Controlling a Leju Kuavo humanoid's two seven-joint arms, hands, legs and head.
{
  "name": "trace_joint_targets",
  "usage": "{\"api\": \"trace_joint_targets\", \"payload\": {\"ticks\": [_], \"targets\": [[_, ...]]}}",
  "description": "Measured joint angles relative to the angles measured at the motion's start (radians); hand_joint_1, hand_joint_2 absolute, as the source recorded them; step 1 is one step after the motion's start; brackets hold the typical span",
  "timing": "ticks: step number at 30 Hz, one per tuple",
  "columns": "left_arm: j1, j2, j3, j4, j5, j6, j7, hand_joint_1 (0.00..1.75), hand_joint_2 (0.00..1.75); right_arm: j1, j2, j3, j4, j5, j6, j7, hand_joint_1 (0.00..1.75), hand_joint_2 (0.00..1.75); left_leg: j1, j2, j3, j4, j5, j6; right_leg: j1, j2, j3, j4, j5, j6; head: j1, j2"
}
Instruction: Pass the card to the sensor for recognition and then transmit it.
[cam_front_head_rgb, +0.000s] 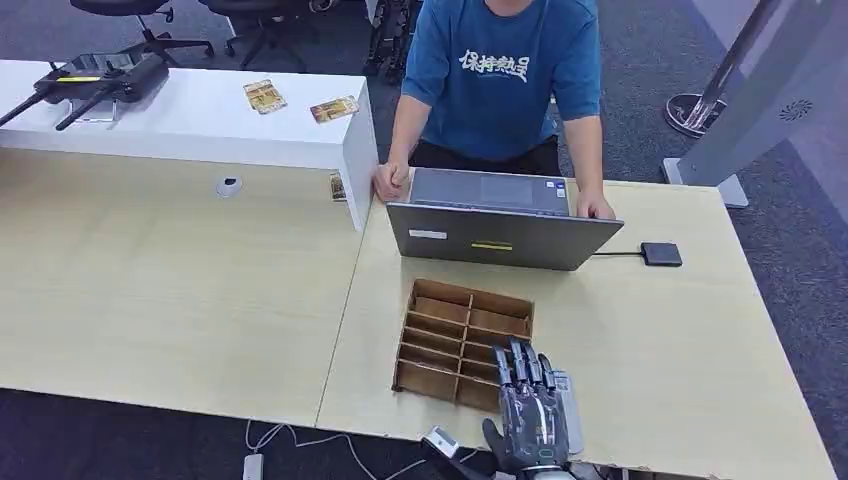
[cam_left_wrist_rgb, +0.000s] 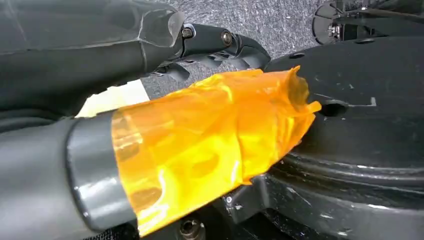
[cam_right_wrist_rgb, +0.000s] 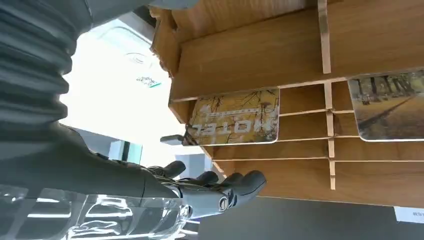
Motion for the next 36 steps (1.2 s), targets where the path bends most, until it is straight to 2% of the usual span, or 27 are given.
{"api": "trace_joint_targets", "payload": {"ticks": [12, 36], "targets": [[0.000, -0.001, -0.010, 0.000, 0.016, 0.000, 0.000, 0.00, 0.00, 0.008, 0.000, -0.009, -0.008, -0.017, -0.039, -0.002, 0.00, 1.75, 0.000, 0.000, 0.000, 0.000, 0.000, 0.000, 0.000, 0.000, 0.000, 0.000, 0.000, 0.000, 0.000, 0.000], [0.000, -0.001, -0.016, 0.000, 0.018, 0.000, 0.000, 0.00, 0.00, 0.019, 0.000, -0.016, -0.022, -0.011, -0.048, -0.006, 0.00, 1.75, 0.000, 0.000, 0.000, 0.000, 0.000, 0.000, 0.000, 0.000, 0.000, 0.000, 0.000, 0.000, 0.000, 0.000]]}}
